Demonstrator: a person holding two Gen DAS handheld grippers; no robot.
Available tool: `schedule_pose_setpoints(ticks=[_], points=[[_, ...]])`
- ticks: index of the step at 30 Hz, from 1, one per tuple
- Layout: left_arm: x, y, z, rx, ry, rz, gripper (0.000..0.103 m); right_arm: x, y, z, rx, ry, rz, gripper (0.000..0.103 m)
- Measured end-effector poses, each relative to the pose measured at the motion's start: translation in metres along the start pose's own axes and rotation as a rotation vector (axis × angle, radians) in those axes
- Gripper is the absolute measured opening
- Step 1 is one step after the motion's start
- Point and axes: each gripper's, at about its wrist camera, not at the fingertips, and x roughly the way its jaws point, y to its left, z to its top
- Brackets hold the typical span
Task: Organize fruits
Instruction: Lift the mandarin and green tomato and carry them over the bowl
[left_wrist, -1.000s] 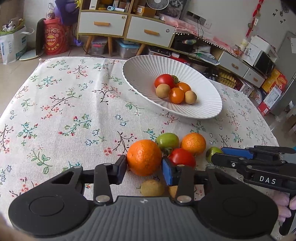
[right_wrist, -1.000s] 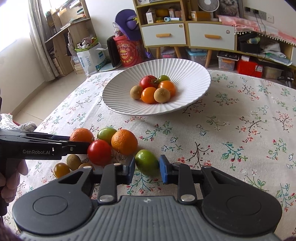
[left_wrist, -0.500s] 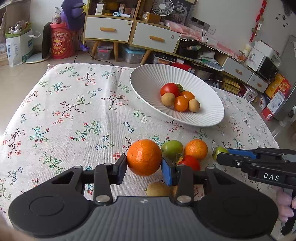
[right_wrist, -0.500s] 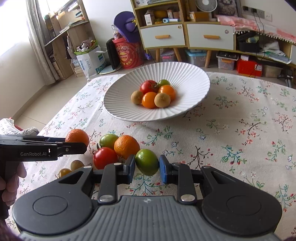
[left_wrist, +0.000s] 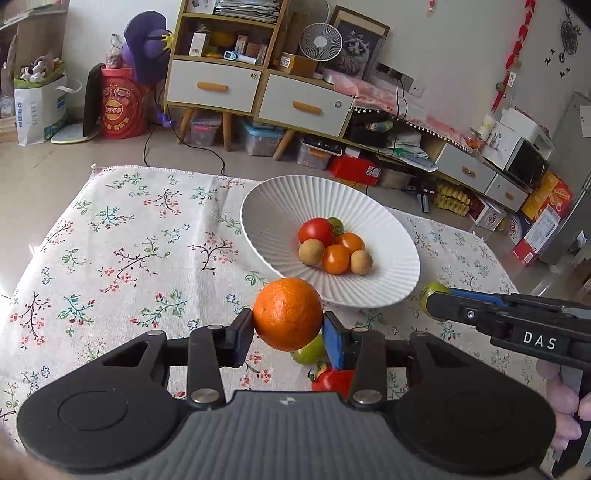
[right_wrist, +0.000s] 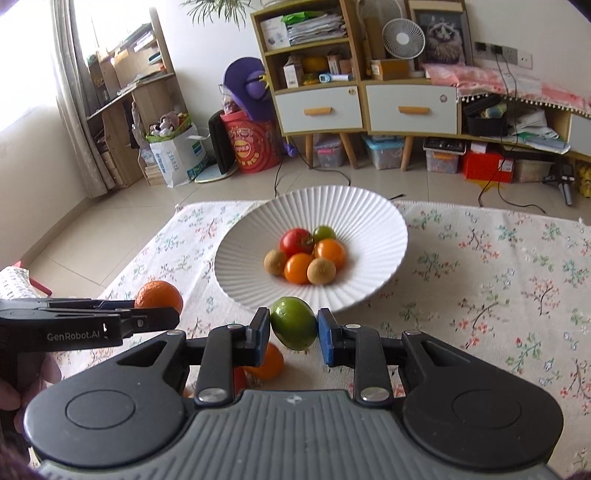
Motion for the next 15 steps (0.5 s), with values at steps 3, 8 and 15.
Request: schedule_pose_setpoints(ticks=[3, 8, 15], points=[[-0.002, -0.005, 0.008, 0.0, -0.011, -0.009, 0.036, -0.001, -0.003, 0.008, 0.013, -0.021, -0.008, 0.025], [0.0, -0.01, 0.02, 0.0, -0.042, -0.014, 0.036, -0.002, -0.013, 0.021, 0.053, -0.061, -0.027, 0.025], [0.012, -0.012, 0.021, 0.024, -0.038, 0.004, 0.036, 0.003, -0.022, 0.025, 0.069, -0.078, -0.058, 0.025]])
